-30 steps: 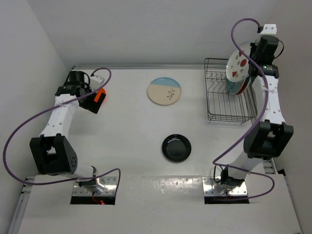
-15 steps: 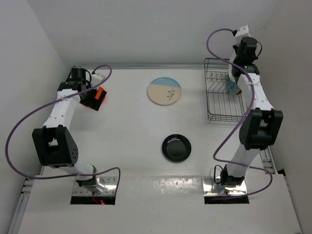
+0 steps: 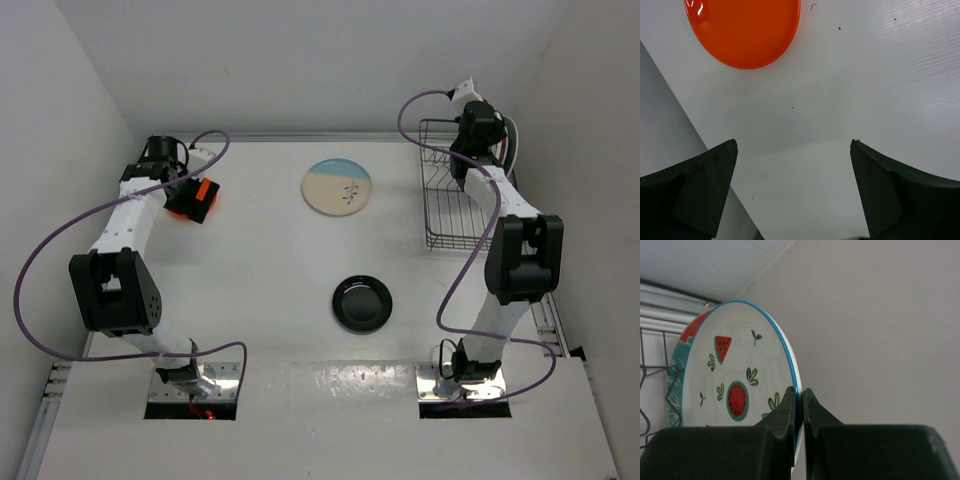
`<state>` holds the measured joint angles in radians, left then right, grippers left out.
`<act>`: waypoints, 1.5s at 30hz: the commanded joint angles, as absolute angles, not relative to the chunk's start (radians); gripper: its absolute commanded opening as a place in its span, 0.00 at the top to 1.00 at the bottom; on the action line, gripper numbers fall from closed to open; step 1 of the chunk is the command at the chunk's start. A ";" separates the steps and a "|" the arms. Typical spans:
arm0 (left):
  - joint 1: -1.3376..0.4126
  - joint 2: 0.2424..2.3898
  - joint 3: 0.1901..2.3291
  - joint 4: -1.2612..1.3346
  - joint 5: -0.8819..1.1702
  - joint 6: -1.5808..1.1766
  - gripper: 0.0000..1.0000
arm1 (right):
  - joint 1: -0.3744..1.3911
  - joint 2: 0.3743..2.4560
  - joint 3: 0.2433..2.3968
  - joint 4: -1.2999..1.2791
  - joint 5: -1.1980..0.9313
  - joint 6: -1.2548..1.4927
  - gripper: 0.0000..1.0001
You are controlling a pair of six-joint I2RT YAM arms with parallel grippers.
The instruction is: Load the plates into the dish rack
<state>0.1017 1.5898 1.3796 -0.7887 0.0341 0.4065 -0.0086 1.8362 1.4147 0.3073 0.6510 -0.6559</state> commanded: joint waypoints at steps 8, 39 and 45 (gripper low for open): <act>0.112 1.597 1.417 -0.775 0.043 0.403 0.00 | 0.028 1.855 1.425 0.500 0.738 -0.620 1.00; 0.112 1.761 1.538 -0.744 0.176 0.468 0.00 | 0.253 1.848 1.625 -0.252 0.164 0.282 0.23; 0.089 1.822 1.615 -0.744 0.222 0.448 0.00 | 0.275 1.977 1.646 -0.267 0.043 0.533 0.44</act>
<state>0.0967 1.8294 1.5547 -0.7639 0.1772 0.4583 0.2932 1.9347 1.6569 -0.2363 0.1139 0.3496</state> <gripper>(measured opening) 0.997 0.487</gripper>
